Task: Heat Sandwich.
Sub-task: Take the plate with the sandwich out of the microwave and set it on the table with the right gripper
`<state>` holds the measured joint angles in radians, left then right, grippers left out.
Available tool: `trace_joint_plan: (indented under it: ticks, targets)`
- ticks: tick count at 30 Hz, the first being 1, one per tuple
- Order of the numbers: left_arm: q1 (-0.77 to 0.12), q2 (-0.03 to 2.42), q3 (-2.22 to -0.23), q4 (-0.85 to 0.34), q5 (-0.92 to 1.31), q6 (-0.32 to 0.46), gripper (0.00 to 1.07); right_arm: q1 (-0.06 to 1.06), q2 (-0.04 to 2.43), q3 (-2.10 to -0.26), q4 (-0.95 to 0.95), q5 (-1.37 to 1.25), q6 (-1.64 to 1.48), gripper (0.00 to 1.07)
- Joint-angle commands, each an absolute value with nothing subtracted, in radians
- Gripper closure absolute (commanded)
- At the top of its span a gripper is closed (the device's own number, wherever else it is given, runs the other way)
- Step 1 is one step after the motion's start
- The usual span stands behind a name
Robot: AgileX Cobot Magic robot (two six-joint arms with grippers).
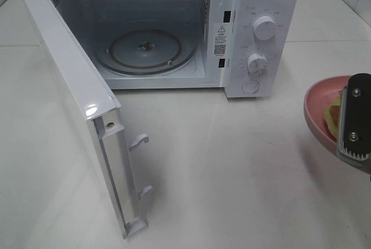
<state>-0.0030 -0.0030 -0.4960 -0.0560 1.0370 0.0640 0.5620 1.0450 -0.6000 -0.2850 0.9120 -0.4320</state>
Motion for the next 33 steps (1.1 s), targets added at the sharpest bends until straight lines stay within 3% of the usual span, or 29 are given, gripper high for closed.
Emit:
trace_joint_plan:
  ticks: [1, 19, 29, 33]
  targets:
    - [0.0, -0.031, -0.493, -0.064, 1.029, 0.063, 0.05, 0.562, 1.036, -0.599, -0.341, 0.921, -0.317, 1.07]
    - [0.0, -0.031, -0.493, -0.064, 1.029, 0.063, 0.05, 0.559, 1.133, -0.599, -0.539, 0.89, 0.241, 1.07]
    - [0.0, -0.031, -0.493, -0.064, 1.029, 0.063, 0.05, 0.559, 1.263, -0.635, -0.588, 0.837, 0.394, 1.07]
    - [0.0, -0.031, -0.493, -0.064, 1.029, 0.063, 0.05, 0.503, 1.317, -0.645, -0.588, 0.775, 0.418, 1.07]
